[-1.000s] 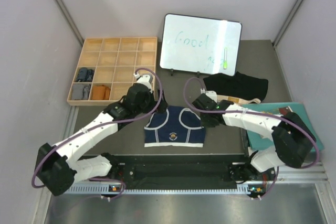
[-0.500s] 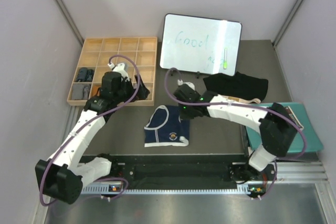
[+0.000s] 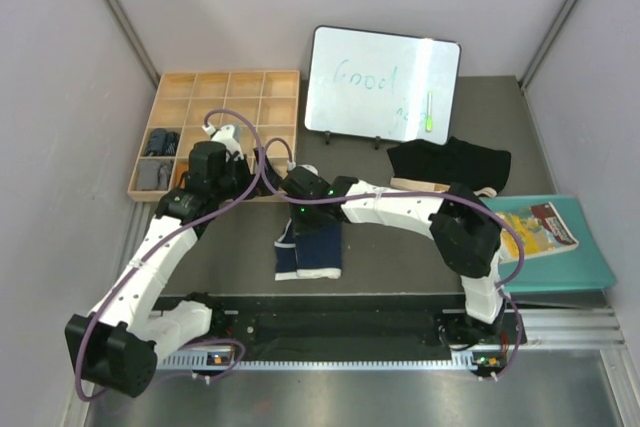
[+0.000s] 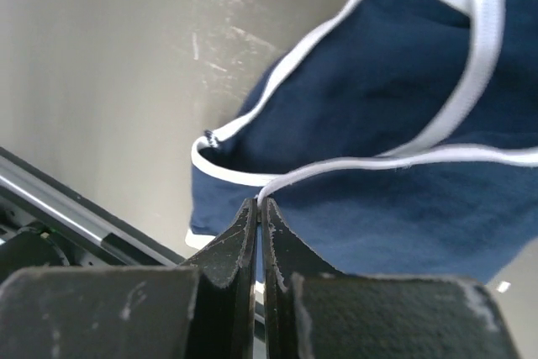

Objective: Roll the underwear
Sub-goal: Fold the underwear at the center of the board.

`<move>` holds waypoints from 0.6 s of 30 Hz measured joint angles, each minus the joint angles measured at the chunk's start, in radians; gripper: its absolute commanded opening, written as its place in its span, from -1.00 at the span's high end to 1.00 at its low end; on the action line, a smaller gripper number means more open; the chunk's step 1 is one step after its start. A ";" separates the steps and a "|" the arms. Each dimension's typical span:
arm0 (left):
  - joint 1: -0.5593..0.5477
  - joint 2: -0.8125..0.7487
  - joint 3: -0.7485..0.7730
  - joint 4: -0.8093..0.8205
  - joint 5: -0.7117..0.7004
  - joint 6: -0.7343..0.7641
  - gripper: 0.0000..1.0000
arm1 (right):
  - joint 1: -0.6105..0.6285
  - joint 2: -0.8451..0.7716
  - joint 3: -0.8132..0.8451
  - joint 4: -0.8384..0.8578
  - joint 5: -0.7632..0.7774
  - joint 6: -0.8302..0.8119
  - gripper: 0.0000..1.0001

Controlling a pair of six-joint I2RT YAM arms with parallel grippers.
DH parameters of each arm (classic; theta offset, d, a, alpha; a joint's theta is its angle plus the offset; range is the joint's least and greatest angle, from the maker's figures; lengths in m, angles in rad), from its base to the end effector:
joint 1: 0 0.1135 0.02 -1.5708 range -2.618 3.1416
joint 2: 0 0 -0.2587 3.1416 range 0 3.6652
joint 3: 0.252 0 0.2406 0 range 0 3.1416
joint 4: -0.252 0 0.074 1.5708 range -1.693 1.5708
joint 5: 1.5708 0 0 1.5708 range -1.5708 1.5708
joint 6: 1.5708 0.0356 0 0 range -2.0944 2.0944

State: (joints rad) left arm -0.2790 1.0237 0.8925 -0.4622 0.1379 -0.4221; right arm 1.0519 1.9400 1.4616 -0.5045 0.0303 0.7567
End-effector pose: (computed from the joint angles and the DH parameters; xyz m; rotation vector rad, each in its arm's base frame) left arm 0.2052 -0.0639 0.3023 -0.0770 2.2090 -0.5466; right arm 0.2036 0.3543 0.2096 -0.3832 2.6615 0.6146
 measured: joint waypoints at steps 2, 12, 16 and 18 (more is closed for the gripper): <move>0.000 -0.005 0.000 -0.002 0.001 0.002 -0.98 | 0.005 0.020 0.020 0.003 -0.007 0.006 1.00; 0.002 -0.008 -0.002 -0.004 0.004 0.002 -0.98 | 0.008 0.051 0.090 0.011 -0.031 0.016 1.00; 0.002 -0.008 -0.003 -0.005 0.004 0.002 -0.98 | 0.015 0.058 0.109 0.010 -0.044 0.024 1.00; 0.005 -0.008 -0.003 -0.011 -0.002 0.006 -0.98 | 0.019 0.069 0.124 0.011 -0.048 0.030 1.00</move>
State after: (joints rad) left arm -0.2737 1.0161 0.8898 -0.4728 0.1360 -0.4164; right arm 1.0714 2.0094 1.5852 -0.4934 -0.0181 0.7868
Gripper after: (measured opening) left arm 0.990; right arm 0.006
